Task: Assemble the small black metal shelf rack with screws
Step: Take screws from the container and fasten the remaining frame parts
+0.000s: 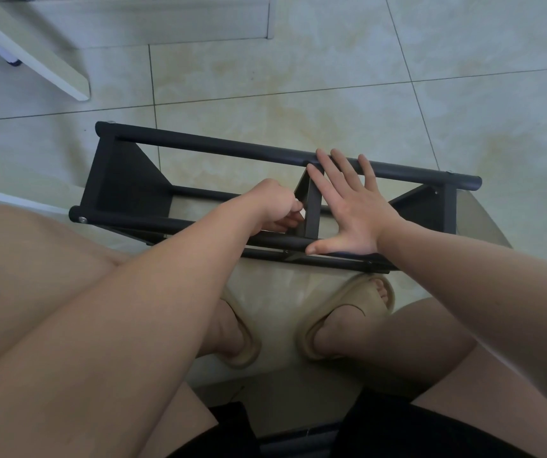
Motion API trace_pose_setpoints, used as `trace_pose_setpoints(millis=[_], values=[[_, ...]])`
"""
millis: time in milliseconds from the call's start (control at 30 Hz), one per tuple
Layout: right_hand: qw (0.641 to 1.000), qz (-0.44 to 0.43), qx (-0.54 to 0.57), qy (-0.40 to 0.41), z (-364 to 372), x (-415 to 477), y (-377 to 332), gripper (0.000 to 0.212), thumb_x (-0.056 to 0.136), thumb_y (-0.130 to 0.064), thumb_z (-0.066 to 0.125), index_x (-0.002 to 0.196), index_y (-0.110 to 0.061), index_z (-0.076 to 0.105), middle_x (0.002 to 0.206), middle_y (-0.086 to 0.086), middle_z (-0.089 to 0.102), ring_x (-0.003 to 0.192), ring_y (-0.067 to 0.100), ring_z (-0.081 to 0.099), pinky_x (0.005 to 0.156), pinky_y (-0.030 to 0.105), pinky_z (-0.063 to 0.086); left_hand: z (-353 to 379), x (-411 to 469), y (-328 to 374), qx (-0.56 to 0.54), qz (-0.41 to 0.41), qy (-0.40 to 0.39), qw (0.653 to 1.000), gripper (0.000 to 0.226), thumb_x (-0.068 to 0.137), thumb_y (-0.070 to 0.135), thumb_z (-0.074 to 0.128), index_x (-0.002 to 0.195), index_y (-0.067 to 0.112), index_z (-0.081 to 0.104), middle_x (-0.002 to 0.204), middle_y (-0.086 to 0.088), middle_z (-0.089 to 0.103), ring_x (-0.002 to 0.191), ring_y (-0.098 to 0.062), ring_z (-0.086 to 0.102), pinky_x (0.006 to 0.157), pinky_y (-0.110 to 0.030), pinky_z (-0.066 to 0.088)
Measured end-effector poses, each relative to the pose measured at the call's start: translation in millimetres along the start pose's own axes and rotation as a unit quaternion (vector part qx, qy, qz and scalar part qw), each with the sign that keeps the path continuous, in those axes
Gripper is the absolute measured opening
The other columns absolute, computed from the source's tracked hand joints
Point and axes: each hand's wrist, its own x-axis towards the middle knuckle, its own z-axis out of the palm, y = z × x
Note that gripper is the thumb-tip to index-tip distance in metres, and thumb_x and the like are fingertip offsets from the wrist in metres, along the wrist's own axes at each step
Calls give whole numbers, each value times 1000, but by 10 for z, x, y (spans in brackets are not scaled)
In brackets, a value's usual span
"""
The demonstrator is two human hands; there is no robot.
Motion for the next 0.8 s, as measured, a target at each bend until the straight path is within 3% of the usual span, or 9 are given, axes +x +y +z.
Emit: trace_pose_setpoints(millis=[267,600,800], values=[[1000,0,2,1,10,0,4,134,64,-105,21,162,-17,-8,168,8,-18,155,29,-18,121,63,-7,-8,-2,1,27,4,-10,1000,13,102,9,51,102,1,61,86,-10,69,73,-18,64,81,-34,55],[1000,-2,1,1,6,0,8,133,65,-104,21,162,-17,-9,168,8,-18,155,29,-18,121,63,-6,-88,-59,4,85,13,-38,996,15,102,8,48,93,6,60,79,-5,68,73,-17,63,87,-35,53],[1000,-2,1,0,-2,-4,3,133,65,-103,22,162,-16,-8,169,9,-18,155,30,-18,121,63,-6,-120,-55,-26,126,27,-47,991,25,102,6,46,83,11,61,76,-3,69,69,-14,64,75,-27,53]])
